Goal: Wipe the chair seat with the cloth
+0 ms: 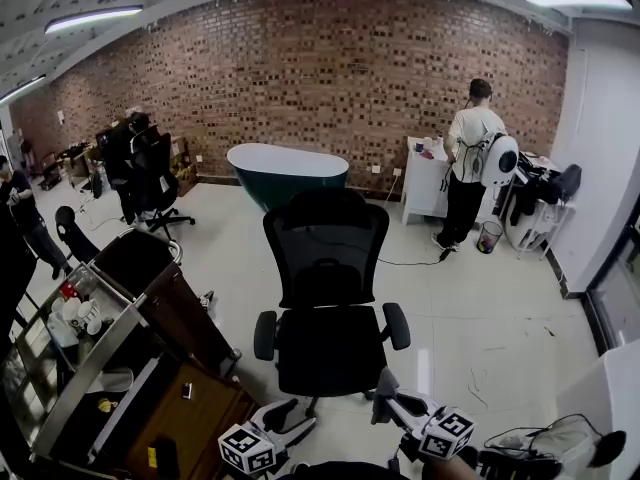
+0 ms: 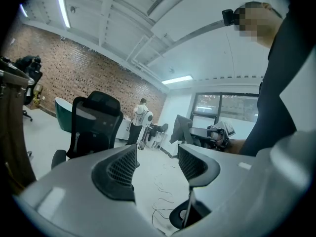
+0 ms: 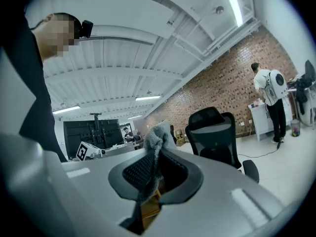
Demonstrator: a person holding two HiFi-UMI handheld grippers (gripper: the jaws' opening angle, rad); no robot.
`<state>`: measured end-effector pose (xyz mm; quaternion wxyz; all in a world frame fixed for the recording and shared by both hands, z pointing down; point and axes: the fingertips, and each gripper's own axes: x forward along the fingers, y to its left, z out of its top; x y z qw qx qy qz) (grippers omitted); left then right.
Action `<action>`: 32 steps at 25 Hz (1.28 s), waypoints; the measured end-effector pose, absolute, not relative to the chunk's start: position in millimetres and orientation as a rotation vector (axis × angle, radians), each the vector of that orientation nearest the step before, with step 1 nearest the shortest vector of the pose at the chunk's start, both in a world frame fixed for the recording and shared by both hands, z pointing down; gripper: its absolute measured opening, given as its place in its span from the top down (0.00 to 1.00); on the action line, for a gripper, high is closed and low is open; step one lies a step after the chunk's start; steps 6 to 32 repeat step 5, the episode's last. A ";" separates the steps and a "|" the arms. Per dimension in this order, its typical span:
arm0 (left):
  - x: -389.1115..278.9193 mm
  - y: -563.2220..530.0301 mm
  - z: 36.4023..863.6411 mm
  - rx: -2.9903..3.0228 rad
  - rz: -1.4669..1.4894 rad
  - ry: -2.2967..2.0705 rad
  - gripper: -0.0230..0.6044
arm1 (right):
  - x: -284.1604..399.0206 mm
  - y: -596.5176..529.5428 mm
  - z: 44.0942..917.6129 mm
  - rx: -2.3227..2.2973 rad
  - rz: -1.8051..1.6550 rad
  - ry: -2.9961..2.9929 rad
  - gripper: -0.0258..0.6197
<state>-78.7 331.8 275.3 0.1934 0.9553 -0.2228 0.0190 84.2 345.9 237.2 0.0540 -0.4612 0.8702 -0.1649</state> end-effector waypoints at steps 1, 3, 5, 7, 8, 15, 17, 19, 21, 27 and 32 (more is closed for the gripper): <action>-77.8 332.5 273.9 2.680 0.053 -0.630 0.51 | 88.4 345.1 234.5 -1.404 -0.491 2.644 0.91; -74.9 333.2 269.8 2.681 0.054 -0.639 0.51 | 96.2 344.6 229.8 -1.409 -0.471 2.646 0.91; -71.3 333.3 265.6 2.685 0.053 -0.644 0.51 | 103.7 344.3 225.6 -1.412 -0.454 2.645 0.91; -71.3 333.3 265.6 2.685 0.053 -0.644 0.51 | 103.7 344.3 225.6 -1.412 -0.454 2.645 0.91; -71.3 333.3 265.6 2.685 0.053 -0.644 0.51 | 103.7 344.3 225.6 -1.412 -0.454 2.645 0.91; -71.3 333.3 265.6 2.685 0.053 -0.644 0.51 | 103.7 344.3 225.6 -1.412 -0.454 2.645 0.91; -71.3 333.3 265.6 2.685 0.053 -0.644 0.51 | 103.7 344.3 225.6 -1.412 -0.454 2.645 0.91; -71.3 333.3 265.6 2.685 0.053 -0.644 0.51 | 103.7 344.3 225.6 -1.412 -0.454 2.645 0.91; -71.3 333.3 265.6 2.685 0.053 -0.644 0.51 | 103.7 344.3 225.6 -1.412 -0.454 2.645 0.91; -71.3 333.3 265.6 2.685 0.053 -0.644 0.51 | 103.7 344.3 225.6 -1.412 -0.454 2.645 0.91; -71.3 333.3 265.6 2.685 0.053 -0.644 0.51 | 103.7 344.3 225.6 -1.412 -0.454 2.645 0.91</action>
